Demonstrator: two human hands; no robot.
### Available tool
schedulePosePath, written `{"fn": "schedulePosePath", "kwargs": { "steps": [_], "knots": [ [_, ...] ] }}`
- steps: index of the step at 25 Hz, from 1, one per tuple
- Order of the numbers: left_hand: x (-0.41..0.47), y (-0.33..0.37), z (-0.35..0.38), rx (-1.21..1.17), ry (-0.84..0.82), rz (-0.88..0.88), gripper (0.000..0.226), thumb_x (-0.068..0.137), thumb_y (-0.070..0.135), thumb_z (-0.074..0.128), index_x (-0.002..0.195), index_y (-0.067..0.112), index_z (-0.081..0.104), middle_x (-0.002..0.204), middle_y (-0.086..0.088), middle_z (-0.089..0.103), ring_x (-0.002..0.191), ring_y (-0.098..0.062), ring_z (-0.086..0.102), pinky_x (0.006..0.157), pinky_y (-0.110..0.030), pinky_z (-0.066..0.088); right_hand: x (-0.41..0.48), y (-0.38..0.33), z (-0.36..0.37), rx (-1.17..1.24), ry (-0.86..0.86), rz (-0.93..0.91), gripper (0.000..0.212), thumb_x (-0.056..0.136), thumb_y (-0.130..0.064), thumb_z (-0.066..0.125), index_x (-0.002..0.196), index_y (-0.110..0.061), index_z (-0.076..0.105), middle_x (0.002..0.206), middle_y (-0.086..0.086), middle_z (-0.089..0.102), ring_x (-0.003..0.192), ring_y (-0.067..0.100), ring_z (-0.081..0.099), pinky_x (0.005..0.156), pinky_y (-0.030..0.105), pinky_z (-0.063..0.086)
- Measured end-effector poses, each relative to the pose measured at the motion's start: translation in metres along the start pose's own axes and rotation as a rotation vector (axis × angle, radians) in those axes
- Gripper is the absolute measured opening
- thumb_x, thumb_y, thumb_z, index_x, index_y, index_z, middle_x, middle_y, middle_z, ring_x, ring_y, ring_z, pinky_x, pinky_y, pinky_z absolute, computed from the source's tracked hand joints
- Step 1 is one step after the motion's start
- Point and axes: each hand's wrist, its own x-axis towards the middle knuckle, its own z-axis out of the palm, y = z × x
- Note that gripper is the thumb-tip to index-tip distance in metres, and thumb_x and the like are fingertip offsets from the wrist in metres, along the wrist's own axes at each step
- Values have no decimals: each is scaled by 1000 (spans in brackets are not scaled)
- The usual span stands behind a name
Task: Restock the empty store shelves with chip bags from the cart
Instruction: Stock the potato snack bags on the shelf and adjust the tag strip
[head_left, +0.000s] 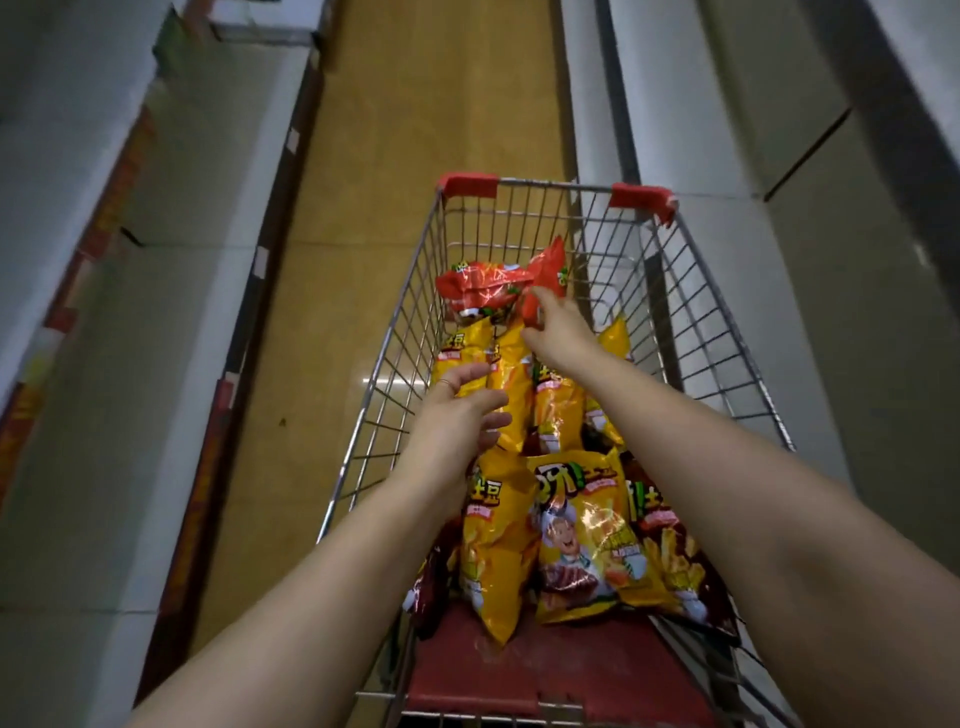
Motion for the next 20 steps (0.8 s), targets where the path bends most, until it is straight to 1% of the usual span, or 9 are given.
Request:
{"fn": "schedulePosePath", "kwargs": {
  "steps": [3,5,8,10,11,13,16,18,20],
  "knots": [
    [12,-6,-5,-31,37,-3,30,91,6,53,118,18,51,91,-4,61,77,-14,59,64,-22,45,41,6,26,-91,-104,47,58,95,-27,48,147,-32,23,153,17,10,133,39,32,110,41,32],
    [14,-9,-11,-38,54,-18,30,91,5,52,120,15,51,87,-3,61,74,-13,58,64,-22,44,54,13,38,-145,-129,117,51,99,-22,40,147,-20,25,156,15,5,139,36,22,113,39,24],
    [7,-13,-15,-36,42,-43,30,91,4,52,120,11,50,88,-4,61,73,-13,57,63,-21,44,46,28,35,-99,-13,232,41,98,-8,34,138,3,38,147,18,31,133,33,34,106,33,30],
    [0,-12,-16,-26,26,-44,29,91,4,54,119,9,50,89,-6,61,73,-13,56,62,-21,45,29,36,16,-55,95,246,35,99,-7,33,127,8,48,133,21,47,123,34,45,94,31,37],
    [-3,-10,-15,-19,23,-42,29,91,5,54,118,10,51,92,-7,61,75,-14,57,64,-22,46,19,42,3,41,160,235,34,99,-8,33,123,8,51,128,22,52,118,34,48,87,30,39],
    [-10,-1,-10,11,13,-24,28,91,7,56,118,11,51,100,-10,61,81,-16,58,70,-25,45,-9,45,-27,181,303,168,34,100,-11,33,121,6,54,127,19,53,114,32,51,82,25,38],
    [-29,20,6,96,-48,57,30,90,10,58,120,12,51,106,-10,58,86,-16,56,71,-27,43,-59,40,-83,326,472,-28,32,99,-13,39,120,2,59,129,12,53,118,25,50,98,22,34],
    [-42,37,16,165,-92,143,39,87,16,63,124,14,48,114,-7,55,100,-19,55,80,-28,41,-101,26,-124,431,530,-166,24,96,-10,46,105,-4,67,114,7,61,108,18,54,96,23,38],
    [-62,59,23,217,-101,288,59,76,36,72,127,20,46,123,-3,51,114,-20,52,94,-32,40,-149,8,-165,550,548,-274,19,91,-12,50,86,-17,68,96,-2,65,93,13,58,90,29,46]
  ]
}}
